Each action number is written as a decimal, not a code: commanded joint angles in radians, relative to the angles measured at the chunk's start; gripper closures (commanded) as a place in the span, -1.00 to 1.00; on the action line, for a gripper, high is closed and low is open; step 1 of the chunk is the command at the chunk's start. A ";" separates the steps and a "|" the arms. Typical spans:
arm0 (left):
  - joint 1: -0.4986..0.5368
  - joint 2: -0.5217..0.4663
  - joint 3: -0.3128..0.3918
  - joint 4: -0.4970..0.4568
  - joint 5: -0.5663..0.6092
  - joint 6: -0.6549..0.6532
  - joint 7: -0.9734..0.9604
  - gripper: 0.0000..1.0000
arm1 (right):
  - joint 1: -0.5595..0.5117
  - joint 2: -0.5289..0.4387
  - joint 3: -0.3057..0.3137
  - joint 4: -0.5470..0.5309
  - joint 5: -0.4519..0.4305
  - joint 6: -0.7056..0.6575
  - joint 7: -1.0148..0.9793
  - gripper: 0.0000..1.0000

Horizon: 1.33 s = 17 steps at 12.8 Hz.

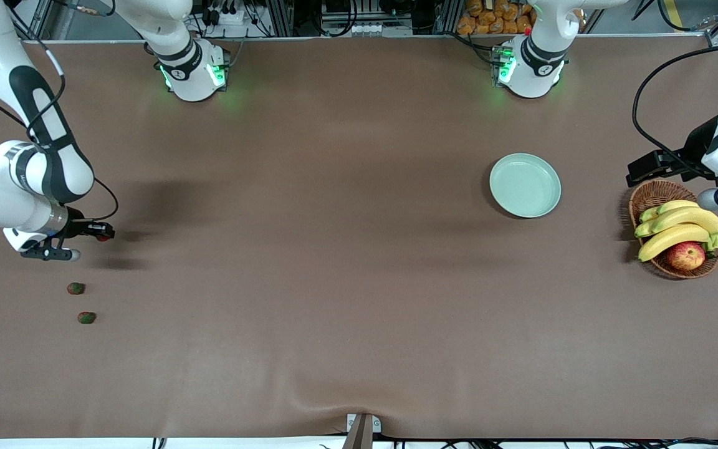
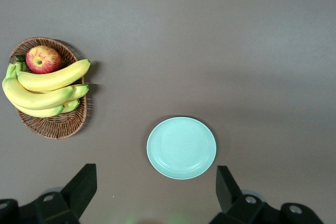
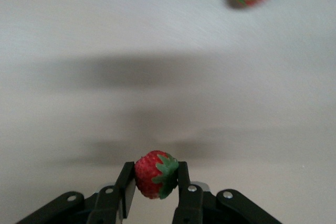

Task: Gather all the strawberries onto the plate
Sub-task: 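Carry the strawberry with the right gripper to mid-table and release it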

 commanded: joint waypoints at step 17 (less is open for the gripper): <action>0.006 0.001 -0.003 0.009 0.003 -0.007 0.018 -1.00 | 0.766 0.180 -0.003 0.444 0.181 -0.092 0.590 1.00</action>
